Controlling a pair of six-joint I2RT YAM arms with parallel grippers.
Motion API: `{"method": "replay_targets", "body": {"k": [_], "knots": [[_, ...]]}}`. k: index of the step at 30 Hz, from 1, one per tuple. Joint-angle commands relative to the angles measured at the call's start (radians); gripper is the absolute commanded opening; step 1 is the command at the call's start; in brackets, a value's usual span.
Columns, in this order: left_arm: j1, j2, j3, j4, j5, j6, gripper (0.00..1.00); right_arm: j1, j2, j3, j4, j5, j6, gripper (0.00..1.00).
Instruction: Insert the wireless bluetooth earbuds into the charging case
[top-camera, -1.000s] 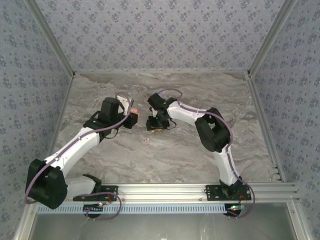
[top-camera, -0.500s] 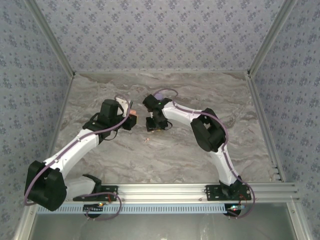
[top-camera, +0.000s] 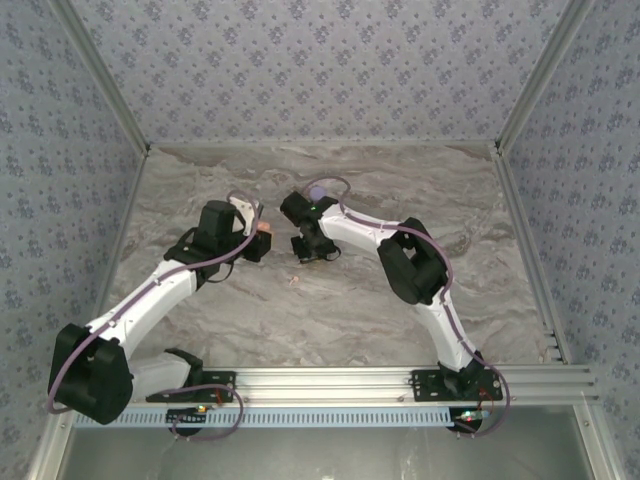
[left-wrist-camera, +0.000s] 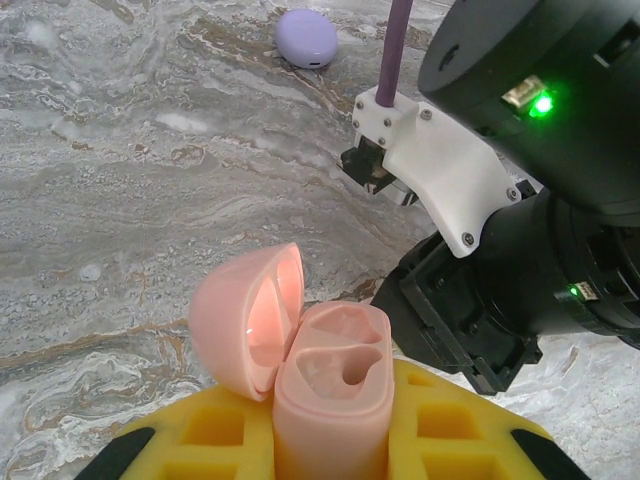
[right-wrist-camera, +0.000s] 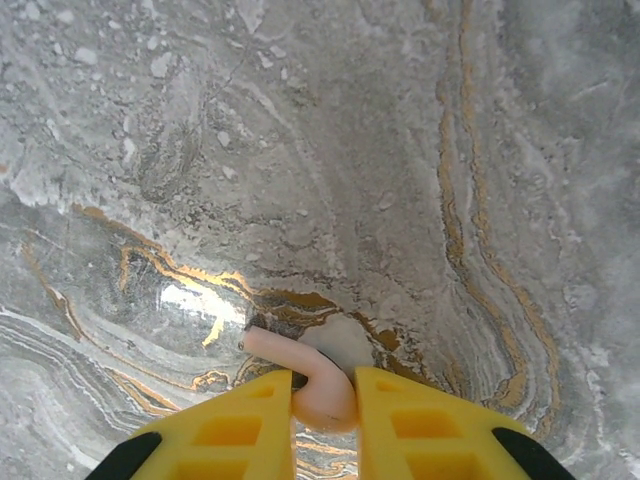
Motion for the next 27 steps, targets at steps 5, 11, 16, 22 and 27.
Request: {"method": "replay_targets", "body": {"k": [5,11,16,22,27], "knots": [[0.005,0.009,0.020,0.019,0.009,-0.006,0.10,-0.028,-0.076,-0.142,-0.043,0.052,-0.201,0.19],[0.004,0.026,0.032,0.018,0.023,-0.012,0.10,-0.066,-0.142,-0.226,-0.075,0.025,-0.385,0.19],[0.004,0.034,0.039,0.017,0.024,-0.014,0.10,-0.093,-0.133,-0.223,-0.112,0.044,-0.447,0.23],[0.004,0.041,0.046,0.010,0.024,-0.011,0.10,-0.103,-0.151,-0.202,-0.113,0.022,-0.438,0.41],[0.004,0.048,0.058,0.000,0.029,-0.005,0.10,-0.107,-0.236,-0.228,-0.090,-0.037,-0.405,0.49]]}}
